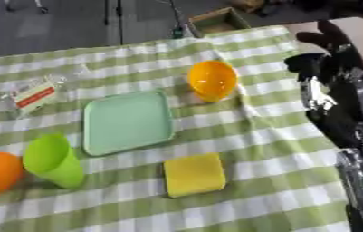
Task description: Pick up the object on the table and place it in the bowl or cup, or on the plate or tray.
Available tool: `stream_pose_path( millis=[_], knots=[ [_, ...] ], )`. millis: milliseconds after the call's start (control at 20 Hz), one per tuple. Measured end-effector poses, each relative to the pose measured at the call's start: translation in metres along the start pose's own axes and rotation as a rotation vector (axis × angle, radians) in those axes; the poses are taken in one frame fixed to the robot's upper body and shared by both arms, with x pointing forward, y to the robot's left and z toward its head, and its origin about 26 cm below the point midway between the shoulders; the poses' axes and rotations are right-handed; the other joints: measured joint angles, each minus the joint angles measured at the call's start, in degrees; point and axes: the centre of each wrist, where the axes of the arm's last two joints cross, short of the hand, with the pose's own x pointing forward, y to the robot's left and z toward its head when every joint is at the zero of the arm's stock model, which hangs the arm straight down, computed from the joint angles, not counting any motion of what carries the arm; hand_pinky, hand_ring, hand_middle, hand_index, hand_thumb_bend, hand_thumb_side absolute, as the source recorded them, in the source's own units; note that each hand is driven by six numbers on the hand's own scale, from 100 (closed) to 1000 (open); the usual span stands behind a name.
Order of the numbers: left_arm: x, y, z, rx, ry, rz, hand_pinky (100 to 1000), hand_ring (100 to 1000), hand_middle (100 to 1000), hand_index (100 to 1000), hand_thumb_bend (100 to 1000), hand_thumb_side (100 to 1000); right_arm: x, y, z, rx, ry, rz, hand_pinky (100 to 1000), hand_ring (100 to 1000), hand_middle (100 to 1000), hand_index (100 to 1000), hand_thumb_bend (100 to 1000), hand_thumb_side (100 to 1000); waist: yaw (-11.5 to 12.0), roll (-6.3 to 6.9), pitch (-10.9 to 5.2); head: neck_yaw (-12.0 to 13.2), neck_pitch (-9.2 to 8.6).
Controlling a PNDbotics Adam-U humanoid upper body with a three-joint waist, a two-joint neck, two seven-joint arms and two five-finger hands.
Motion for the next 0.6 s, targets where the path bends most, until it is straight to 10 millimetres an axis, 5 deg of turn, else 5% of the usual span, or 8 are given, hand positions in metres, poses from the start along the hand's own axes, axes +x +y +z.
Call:
stream_pose_path(
  millis=[350, 400, 450, 600],
  knots=[
    [0.013, -0.003, -0.010, 0.126, 0.036, -0.049, 657, 881, 819, 909, 575, 499, 0.000, 0.001, 0.000, 0.006, 0.000, -0.003, 699, 695, 834, 1000, 100, 494, -0.38, 0.00, 0.00, 0.03, -0.05],
    [0.014, -0.003, -0.012, 0.158, 0.040, -0.050, 659, 880, 819, 910, 671, 387, 0.000, 0.001, 0.000, 0.007, 0.000, -0.003, 699, 695, 834, 1000, 100, 493, -0.45, 0.00, 0.00, 0.03, -0.07],
    [0.015, -0.004, -0.014, 0.184, 0.045, -0.049, 676, 892, 825, 915, 577, 529, 0.000, 0.001, 0.000, 0.007, 0.001, -0.003, 699, 695, 834, 1000, 100, 493, -0.58, 0.00, 0.00, 0.03, -0.09],
    [0.011, -0.016, -0.019, 0.185, 0.066, -0.067, 684, 892, 827, 917, 575, 545, 0.000, 0.001, 0.000, 0.008, 0.000, -0.003, 700, 695, 834, 1000, 100, 493, -1.02, 0.00, 0.00, 0.02, -0.28]
  ],
)
